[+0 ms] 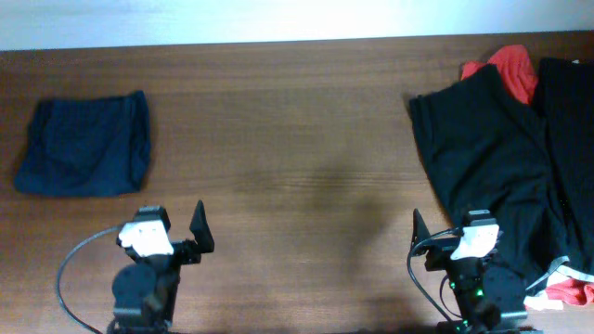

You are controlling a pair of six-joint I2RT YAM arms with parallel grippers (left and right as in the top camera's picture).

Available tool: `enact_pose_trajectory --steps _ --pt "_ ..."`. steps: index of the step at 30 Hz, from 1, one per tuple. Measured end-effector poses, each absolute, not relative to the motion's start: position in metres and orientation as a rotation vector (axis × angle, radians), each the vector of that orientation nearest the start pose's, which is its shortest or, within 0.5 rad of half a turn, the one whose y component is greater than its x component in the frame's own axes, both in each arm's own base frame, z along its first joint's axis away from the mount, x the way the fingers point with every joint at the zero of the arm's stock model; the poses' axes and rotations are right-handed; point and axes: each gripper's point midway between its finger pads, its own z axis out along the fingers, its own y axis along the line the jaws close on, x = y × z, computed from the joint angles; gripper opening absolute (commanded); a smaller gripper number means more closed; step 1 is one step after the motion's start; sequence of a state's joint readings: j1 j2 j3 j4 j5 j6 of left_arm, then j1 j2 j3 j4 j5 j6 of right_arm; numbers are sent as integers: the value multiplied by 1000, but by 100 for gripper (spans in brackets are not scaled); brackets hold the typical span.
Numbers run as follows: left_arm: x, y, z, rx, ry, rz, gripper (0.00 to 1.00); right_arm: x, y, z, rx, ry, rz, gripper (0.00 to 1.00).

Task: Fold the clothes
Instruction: 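Reach the right gripper to the black shorts in the pile and grasp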

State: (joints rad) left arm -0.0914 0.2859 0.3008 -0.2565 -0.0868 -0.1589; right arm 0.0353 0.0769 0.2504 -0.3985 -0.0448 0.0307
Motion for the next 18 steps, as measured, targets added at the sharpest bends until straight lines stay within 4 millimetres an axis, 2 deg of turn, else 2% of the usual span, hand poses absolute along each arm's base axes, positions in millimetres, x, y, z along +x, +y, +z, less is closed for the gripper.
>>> enact_pose_trajectory --steps 3,6,8,11,12,14,15,16,18 --pt "264 -12 198 -113 1925 -98 99 234 16 197 -35 1859 87 99" --pt "282 -18 191 -97 2068 -109 99 257 17 190 -33 2041 87 99" --pt "287 -20 180 -92 2163 -107 99 271 17 183 -31 2161 86 99" --pt "303 -22 172 -94 2253 -97 99 310 19 169 -33 2362 83 97" --pt "304 -22 166 -94 2278 -95 99 328 19 163 -34 2406 82 91" --pt "305 -23 160 -93 2299 -94 99 369 18 152 -78 2413 43 90" --pt "305 -23 158 -93 2309 -93 99 384 14 150 -75 2392 8 90" --pt "306 -23 156 -94 2314 -92 99 407 5 138 -57 2375 -63 89" --pt "307 -23 154 -94 2319 -91 99 426 -7 114 -28 2379 -140 86"
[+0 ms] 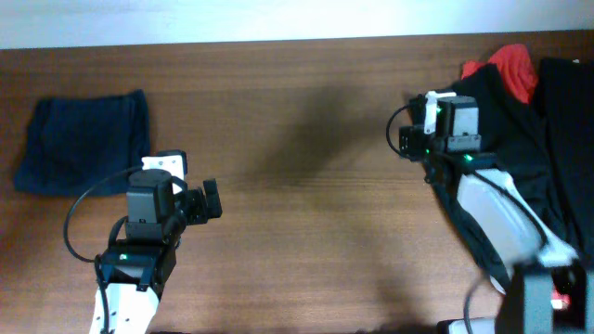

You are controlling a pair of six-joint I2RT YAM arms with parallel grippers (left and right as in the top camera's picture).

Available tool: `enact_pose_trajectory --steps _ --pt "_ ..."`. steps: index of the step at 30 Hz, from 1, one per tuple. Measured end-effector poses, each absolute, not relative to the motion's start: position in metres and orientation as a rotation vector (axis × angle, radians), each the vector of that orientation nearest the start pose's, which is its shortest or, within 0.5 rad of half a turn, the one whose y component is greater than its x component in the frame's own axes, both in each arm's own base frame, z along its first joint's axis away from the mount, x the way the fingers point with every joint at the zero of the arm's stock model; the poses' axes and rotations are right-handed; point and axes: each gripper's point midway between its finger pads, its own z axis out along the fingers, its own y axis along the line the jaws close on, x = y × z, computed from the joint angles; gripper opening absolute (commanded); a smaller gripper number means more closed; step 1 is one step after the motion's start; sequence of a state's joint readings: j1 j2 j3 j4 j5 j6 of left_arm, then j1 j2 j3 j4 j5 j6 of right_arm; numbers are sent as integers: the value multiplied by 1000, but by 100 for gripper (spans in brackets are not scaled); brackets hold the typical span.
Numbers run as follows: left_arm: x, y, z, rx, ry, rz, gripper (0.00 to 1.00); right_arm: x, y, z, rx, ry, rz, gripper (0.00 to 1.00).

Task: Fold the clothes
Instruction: 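Reach the right gripper to the black shorts in the pile and grasp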

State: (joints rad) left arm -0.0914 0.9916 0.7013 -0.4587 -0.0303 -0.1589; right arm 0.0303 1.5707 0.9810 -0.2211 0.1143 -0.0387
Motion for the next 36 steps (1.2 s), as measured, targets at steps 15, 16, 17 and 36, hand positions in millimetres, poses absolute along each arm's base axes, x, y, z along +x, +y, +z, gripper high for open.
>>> enact_pose_trajectory --steps 15,16,17,36 --pt "316 -24 166 -92 2261 -99 99 494 -26 26 19 2276 -186 33" --pt "316 -24 165 -92 2261 -99 99 494 -26 19 20 2285 -187 8" --pt "316 -24 165 -93 2261 -99 99 493 -26 15 19 2293 -187 4" --pt "324 -24 152 -93 2297 -95 99 447 18 107 90 2671 -24 99"
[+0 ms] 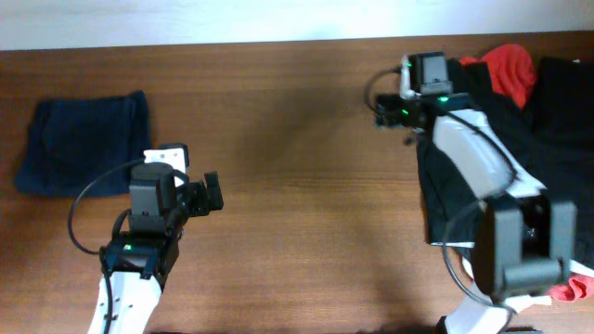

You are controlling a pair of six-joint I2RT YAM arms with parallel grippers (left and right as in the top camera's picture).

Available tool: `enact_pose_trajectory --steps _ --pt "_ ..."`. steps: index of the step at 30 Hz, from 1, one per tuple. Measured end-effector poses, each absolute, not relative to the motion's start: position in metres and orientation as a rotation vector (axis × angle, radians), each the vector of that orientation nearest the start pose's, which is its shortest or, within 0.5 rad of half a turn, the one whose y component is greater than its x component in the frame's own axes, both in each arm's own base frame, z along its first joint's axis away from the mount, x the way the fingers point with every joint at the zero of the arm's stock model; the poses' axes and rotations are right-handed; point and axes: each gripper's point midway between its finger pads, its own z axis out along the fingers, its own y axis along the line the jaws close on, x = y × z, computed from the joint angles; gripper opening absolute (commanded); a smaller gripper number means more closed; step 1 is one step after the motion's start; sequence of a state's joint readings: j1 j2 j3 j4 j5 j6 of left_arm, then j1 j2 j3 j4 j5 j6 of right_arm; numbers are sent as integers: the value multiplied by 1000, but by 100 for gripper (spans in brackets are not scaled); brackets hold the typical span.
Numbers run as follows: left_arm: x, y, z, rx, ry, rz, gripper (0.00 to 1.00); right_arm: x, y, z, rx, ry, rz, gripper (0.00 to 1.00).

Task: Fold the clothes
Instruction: 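Reach the right gripper to the black shorts in the pile and grasp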

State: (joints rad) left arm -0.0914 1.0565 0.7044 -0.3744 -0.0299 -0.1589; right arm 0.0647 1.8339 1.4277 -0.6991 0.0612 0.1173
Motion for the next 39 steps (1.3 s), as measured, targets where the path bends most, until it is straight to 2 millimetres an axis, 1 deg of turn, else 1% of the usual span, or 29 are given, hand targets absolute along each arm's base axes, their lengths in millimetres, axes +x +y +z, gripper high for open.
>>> enact_pose_trajectory --steps 1,2,3,4,5,6,8,10,11,12,13,14,15,17,20,22,23,24,25,26,28,31,32,33,34,35,36,37,39 --pt "324 -25 146 -93 2316 -92 99 423 0 127 168 2698 -36 99" --pt "324 -25 144 -94 2324 -91 99 407 -8 140 207 2724 -32 99" --pt "325 -25 143 -94 2326 -91 99 380 -14 148 249 2789 -20 99" --pt "324 -25 140 -94 2337 -89 99 347 -17 153 293 2875 8 100" --pt "324 -25 139 -94 2341 -89 99 334 -15 151 302 2930 21 98" --pt "325 -25 138 -94 2344 -88 99 313 -11 141 308 3017 36 95" --pt "325 -25 136 -94 2349 -88 99 291 0 118 290 3119 47 95" --pt "325 -25 136 -94 2351 -87 99 275 7 96 309 3175 -5 93" --pt "325 -25 136 -94 2351 -87 99 264 9 76 343 3203 -49 88" --pt "325 -25 136 -94 2350 -88 99 257 10 64 357 3217 -72 82" --pt "325 -25 136 -94 2352 -87 99 257 10 52 365 3200 -84 78" --pt "325 -25 136 -94 2351 -87 99 256 8 37 383 3180 -105 77" --pt "325 -25 135 -94 2352 -87 99 255 5 30 414 3162 -132 74" --pt "325 -25 135 -94 2354 -87 99 255 -5 24 470 3125 -216 64" --pt "324 -25 135 -94 2354 -87 99 256 -13 24 513 3097 -287 64" --pt "325 -25 135 -94 2354 -87 99 252 -15 22 531 3100 -311 62" --pt "325 -25 135 -94 2354 -87 99 245 -16 15 533 3110 -321 50" --pt "325 -25 135 -94 2354 -87 99 237 -17 10 536 3127 -335 33" --pt "325 -25 135 -94 2354 -87 99 231 -18 7 530 3142 -345 11" --pt "325 -25 135 -94 2354 -87 99 230 -18 5 539 3137 -345 4" --pt "325 -25 135 -94 2354 -87 99 235 -18 4 541 3118 -342 4" --pt "325 -25 135 -94 2354 -87 99 233 -20 7 549 3124 -364 4" --pt "325 -25 135 -94 2354 -87 99 233 -22 14 555 3131 -383 4" --pt "324 -25 135 -94 2356 -87 99 237 -24 26 558 3131 -410 4" --pt "325 -25 135 -94 2355 -87 99 248 -27 48 565 3106 -436 4" --pt "325 -25 135 -94 2354 -87 99 269 -32 79 579 3033 -442 4" --pt "325 -25 135 -94 2354 -88 99 290 -40 115 602 2948 -438 4" --pt "324 -25 134 -94 2358 -87 99 315 -53 164 627 2832 -414 4" --pt "324 -25 134 -94 2357 -87 99 347 -67 242 572 2655 -324 4"
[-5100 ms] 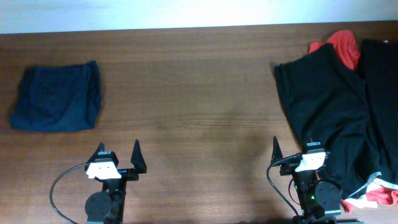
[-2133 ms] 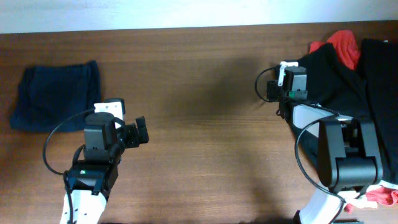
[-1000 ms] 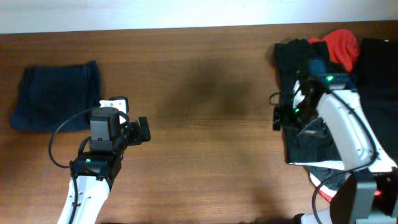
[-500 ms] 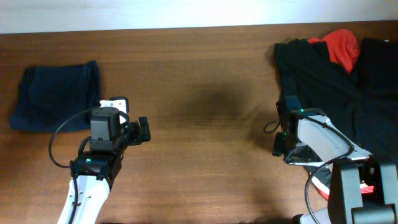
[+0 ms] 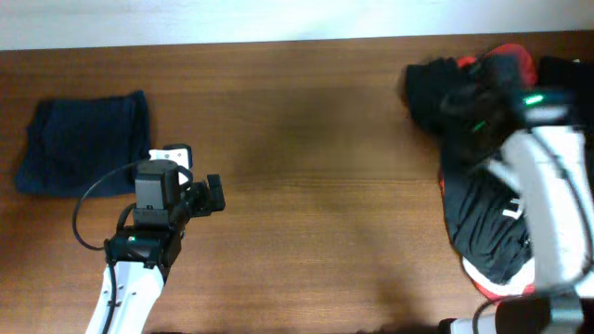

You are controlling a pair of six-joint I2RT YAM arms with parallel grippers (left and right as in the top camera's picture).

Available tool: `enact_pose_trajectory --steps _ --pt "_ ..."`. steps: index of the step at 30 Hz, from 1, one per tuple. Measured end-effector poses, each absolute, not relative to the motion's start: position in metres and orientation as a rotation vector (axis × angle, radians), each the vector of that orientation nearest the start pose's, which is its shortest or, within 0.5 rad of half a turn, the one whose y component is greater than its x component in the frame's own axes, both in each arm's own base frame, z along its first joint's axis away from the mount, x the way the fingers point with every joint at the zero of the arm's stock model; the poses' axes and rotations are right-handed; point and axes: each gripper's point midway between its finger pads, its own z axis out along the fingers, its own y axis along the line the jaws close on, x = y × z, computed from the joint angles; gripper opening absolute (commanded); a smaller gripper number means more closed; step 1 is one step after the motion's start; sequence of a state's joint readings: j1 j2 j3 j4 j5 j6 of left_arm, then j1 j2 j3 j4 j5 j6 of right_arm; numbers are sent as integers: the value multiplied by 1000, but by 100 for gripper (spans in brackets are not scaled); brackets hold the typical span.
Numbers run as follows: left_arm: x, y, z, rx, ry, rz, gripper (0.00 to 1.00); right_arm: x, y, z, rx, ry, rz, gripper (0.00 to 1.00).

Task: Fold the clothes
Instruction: 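Reach the right gripper to the black shorts in the pile and grasp, then pull the black shorts left onto the open table with the right gripper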

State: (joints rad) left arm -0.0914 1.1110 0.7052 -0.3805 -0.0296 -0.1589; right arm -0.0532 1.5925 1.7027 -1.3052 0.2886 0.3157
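Observation:
A black garment point(image 5: 429, 85) lies bunched at the table's far right, its lower part point(image 5: 483, 232) trailing toward the front edge. My right gripper point(image 5: 469, 104) is a motion-blurred shape buried in the bunch, apparently shut on the cloth. A red garment point(image 5: 509, 61) shows behind it. At the far left lies a folded navy garment point(image 5: 83, 144). My left gripper point(image 5: 213, 193) hovers open over bare wood, to the right of the navy piece, holding nothing.
A strip of red cloth point(image 5: 492, 278) peeks from under the black garment near the front right. More black cloth point(image 5: 571, 72) fills the far right corner. The brown table point(image 5: 306, 186) stretches between the two arms.
My right arm has moved from the black garment's left corner to over its upper part. The garment is now bunched and pulled up, with white print showing. The left arm barely moved.
Both arms were first parked low at the front edge and the black garment lay spread flat. Then the left arm stood by the navy piece and the right was at the garment's upper-left corner. Now the garment is gathered around the right gripper.

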Motion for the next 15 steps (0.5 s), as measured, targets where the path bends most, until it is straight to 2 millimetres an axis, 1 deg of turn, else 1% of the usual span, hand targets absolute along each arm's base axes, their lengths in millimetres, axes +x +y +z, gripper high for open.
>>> enact_pose_trajectory --steps 1,2,3,4,6,7,8,9,10,11,12,13,14,15 --pt "325 -25 135 -94 2356 -87 99 355 -64 285 480 2580 -259 4" --pt "324 -25 134 -94 2357 -87 99 352 -52 308 381 2557 -197 4" --pt "324 -25 135 -94 2356 -87 99 347 -37 316 294 2573 -131 4" --pt "324 -25 134 -94 2357 -87 99 343 -23 316 222 2598 -74 4" --pt "324 -25 134 -94 2357 -87 99 338 14 309 80 2652 52 4" --pt "324 -25 134 -94 2357 -87 99 335 40 304 -17 2682 137 4" --pt "324 -25 134 -94 2357 -87 99 330 71 299 -135 2705 230 4" --pt "324 -25 134 -94 2357 -87 99 325 97 293 -227 2729 280 4" --pt "324 -25 134 -94 2357 -87 99 321 119 287 -305 2747 320 4" --pt "324 -25 134 -94 2357 -87 99 320 137 280 -361 2761 345 4" --pt "324 -25 135 -94 2356 -87 99 320 155 272 -412 2773 366 4" --pt "325 -25 135 -94 2356 -87 99 321 173 258 -461 2796 384 4" --pt "325 -25 135 -94 2354 -88 99 328 195 241 -505 2816 403 4" --pt "325 -25 135 -94 2351 -88 99 333 206 231 -524 2824 409 4"
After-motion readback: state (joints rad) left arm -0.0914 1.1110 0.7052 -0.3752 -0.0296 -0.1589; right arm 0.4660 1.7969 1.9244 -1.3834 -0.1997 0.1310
